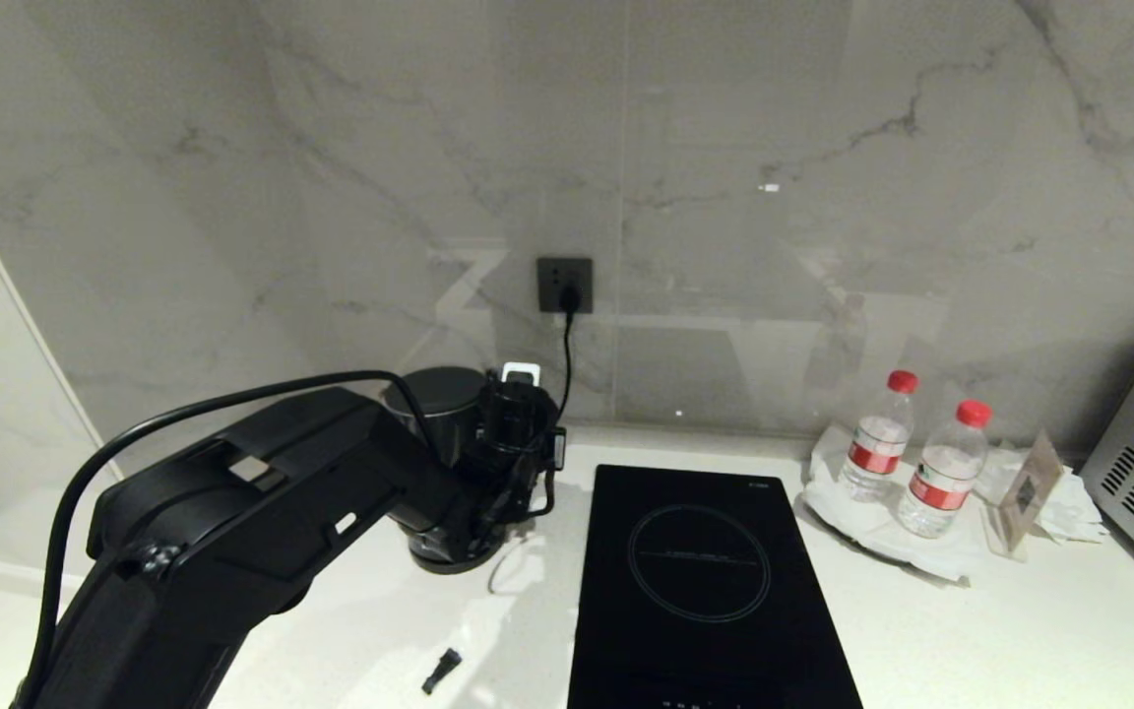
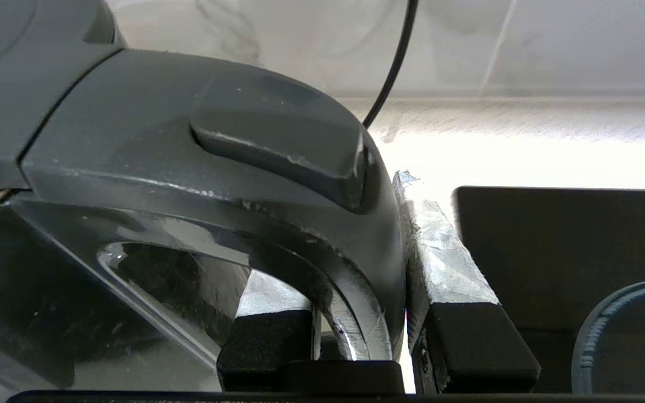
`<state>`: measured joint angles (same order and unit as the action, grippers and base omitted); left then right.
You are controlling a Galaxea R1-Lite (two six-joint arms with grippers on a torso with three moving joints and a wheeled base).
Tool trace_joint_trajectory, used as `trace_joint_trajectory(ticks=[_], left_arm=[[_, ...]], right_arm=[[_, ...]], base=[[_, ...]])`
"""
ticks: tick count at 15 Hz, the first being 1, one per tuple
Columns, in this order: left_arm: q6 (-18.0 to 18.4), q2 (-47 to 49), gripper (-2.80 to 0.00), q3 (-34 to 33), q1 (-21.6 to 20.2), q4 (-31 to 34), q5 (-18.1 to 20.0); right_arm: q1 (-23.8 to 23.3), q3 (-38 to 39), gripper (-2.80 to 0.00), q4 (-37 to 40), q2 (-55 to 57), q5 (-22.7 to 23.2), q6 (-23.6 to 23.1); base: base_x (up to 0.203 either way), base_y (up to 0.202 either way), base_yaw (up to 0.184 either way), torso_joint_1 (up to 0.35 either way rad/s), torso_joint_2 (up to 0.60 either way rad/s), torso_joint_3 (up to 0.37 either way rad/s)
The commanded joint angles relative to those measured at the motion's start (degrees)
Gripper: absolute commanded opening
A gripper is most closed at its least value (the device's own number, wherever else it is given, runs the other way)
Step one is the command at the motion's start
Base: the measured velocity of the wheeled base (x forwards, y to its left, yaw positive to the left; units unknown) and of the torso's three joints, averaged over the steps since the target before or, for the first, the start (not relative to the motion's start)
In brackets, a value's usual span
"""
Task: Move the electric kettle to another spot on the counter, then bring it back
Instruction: Place it on the power base
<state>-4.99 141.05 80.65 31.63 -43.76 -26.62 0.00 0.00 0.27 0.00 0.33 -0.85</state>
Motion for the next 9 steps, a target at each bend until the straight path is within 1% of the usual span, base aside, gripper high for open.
trace_joint_trajectory(ticks=[1, 9], left_arm=[[-0.5, -1.3, -2.80, -0.6, 0.0, -0.4, -0.3], [-0.9, 0.3, -2.80, -1.6, -0.5, -0.6, -0.4]], right_arm=[[0.0, 0.0, -2.80, 0.0, 0.0, 0.0, 0.0], [0.0, 0.0, -2.80, 0.0, 0.0, 0.0, 0.0]], base=[[0.000, 0.000, 0.000, 0.000, 0.00, 0.000], [0.000, 0.000, 0.000, 0.000, 0.00, 0.000]])
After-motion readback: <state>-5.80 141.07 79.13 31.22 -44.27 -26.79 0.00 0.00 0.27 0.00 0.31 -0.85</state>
